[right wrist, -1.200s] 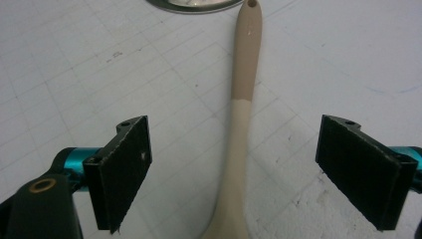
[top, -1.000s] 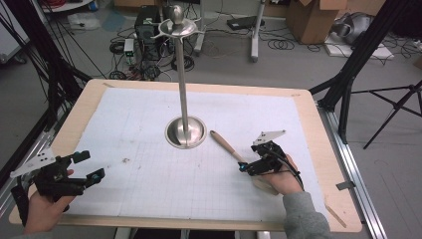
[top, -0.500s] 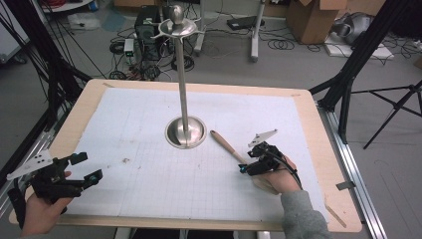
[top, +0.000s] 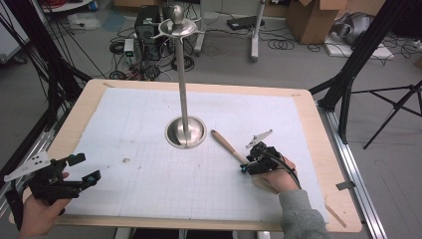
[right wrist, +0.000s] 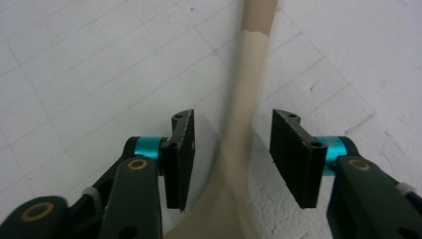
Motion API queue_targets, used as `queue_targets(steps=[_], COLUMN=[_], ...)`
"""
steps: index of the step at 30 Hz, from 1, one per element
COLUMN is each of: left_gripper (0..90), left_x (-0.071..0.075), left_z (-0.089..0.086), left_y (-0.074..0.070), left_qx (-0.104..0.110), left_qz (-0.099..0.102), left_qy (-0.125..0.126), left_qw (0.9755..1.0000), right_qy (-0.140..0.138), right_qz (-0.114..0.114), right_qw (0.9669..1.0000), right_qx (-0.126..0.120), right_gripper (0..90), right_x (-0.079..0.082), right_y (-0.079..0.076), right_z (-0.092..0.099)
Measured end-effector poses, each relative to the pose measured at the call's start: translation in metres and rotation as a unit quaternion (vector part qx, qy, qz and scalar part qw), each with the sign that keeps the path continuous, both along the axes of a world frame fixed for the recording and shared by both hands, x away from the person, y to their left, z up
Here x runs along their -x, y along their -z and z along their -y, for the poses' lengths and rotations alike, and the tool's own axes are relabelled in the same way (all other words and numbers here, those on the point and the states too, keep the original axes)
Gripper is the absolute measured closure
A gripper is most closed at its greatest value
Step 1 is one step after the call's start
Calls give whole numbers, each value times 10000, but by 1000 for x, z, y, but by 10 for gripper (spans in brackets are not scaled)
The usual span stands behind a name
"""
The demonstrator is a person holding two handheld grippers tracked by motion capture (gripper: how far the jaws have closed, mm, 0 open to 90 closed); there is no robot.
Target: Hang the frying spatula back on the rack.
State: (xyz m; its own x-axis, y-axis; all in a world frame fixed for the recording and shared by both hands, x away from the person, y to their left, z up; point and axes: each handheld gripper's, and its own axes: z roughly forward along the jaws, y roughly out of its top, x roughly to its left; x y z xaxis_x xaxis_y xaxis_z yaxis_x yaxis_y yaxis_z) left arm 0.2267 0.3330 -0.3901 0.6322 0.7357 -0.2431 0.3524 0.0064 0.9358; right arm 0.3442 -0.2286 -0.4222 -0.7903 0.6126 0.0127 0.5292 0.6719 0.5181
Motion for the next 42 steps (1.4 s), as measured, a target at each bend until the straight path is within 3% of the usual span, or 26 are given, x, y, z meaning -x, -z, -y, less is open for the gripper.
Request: queue_targets(steps=[11, 16, 25, 31, 34, 42], left_gripper=[18, 18, 18, 18, 18, 18], left_x=[0, 0, 0, -1, -1, -2], left_z=[0, 0, 1, 1, 1, 4], left_y=[1, 1, 1, 1, 1, 1], left_qx=[-27, -41, -31, -25, -22, -2], left_qz=[-23, -32, -22, -24, -18, -28], left_qy=[-3, 1, 0, 15, 32, 102], left_qw=[10000, 10000, 10000, 10000, 10000, 9999], right_qy=[146, 198, 275, 348, 317, 205], right_qz=[77, 115, 77, -68, 0, 133], right_qw=[9998, 9997, 9996, 9993, 9993, 9973], right_qx=[70, 79, 14, -134, -208, -686], right_gripper=[643, 731, 776, 777, 777, 777], right_x=[1, 2, 2, 1, 2, 7], right_y=[0, 0, 0, 0, -2, -14], right_z=[-3, -5, -5, -2, -1, 8])
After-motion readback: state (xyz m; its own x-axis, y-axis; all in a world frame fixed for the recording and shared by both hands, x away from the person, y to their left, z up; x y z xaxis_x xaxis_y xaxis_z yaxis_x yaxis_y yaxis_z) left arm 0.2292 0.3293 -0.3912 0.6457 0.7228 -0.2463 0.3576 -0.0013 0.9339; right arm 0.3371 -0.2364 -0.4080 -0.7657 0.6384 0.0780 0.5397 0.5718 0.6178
